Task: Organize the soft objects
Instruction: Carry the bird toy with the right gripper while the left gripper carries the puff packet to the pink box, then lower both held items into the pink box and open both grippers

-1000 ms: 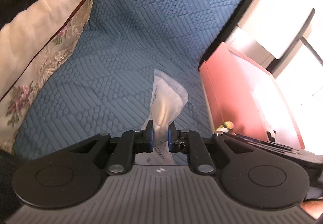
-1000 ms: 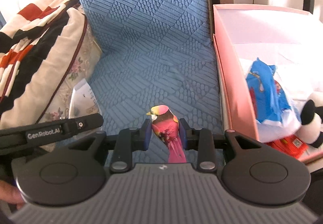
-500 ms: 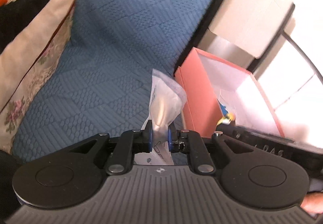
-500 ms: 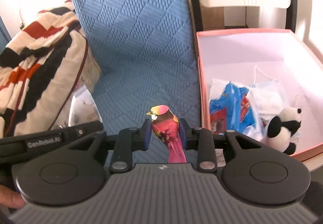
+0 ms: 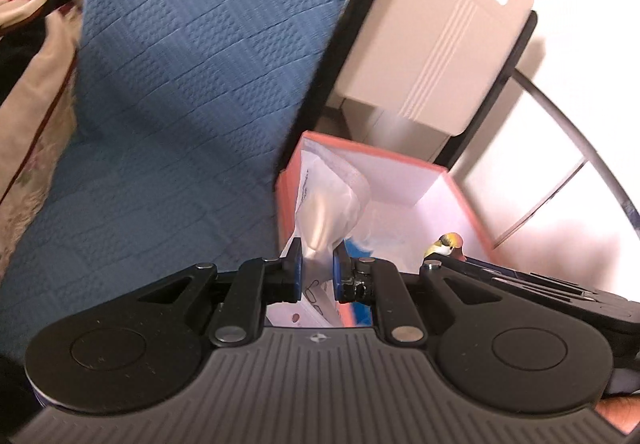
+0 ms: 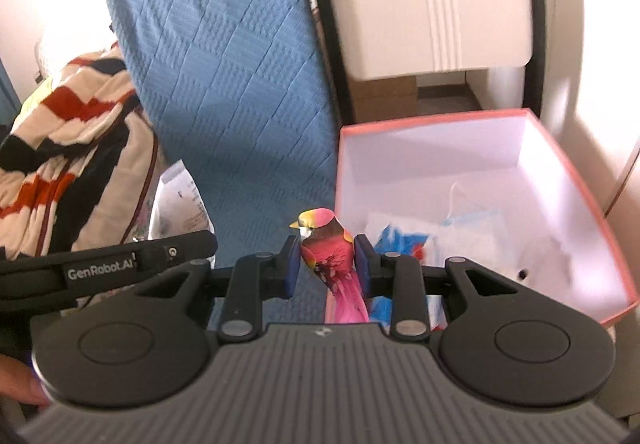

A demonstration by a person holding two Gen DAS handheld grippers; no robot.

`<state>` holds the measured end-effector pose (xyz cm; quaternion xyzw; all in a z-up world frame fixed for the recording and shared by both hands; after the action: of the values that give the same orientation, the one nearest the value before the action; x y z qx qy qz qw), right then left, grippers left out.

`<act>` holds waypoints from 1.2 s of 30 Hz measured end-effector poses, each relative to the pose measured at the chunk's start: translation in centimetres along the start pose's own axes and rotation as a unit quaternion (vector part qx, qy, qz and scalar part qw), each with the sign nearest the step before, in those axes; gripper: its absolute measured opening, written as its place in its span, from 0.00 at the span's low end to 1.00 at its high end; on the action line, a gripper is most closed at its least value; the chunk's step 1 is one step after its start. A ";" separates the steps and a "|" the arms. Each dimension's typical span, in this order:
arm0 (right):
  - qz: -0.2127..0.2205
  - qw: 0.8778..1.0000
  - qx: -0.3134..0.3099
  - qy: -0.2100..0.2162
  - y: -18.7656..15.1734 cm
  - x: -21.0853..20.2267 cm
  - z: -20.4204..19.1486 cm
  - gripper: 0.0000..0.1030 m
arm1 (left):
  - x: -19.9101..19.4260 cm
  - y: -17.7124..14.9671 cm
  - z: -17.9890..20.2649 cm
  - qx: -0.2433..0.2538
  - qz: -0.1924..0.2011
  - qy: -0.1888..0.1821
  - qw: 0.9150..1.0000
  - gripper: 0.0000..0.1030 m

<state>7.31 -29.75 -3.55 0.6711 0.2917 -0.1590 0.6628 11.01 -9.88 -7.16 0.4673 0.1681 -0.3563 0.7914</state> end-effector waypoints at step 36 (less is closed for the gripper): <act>-0.064 0.993 0.076 -0.056 -5.1 3.5 19.0 0.31 | 14.2 -3.5 13.7 0.052 -0.073 -0.003 0.996 0.15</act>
<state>10.22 -48.03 -11.08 0.6893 0.2839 -0.2603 0.6136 17.34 -28.53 -10.89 0.4929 0.1805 -0.4225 0.7389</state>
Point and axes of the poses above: each gripper's, at about its wrist camera, not at the fingertips, and x roughly the way its jaws point, z to its right, y to its top, the point moved 2 cm from there along x, roughly the way its jaws point, and after that the axes turned 9 degrees about -x, right-handed, at the moved point
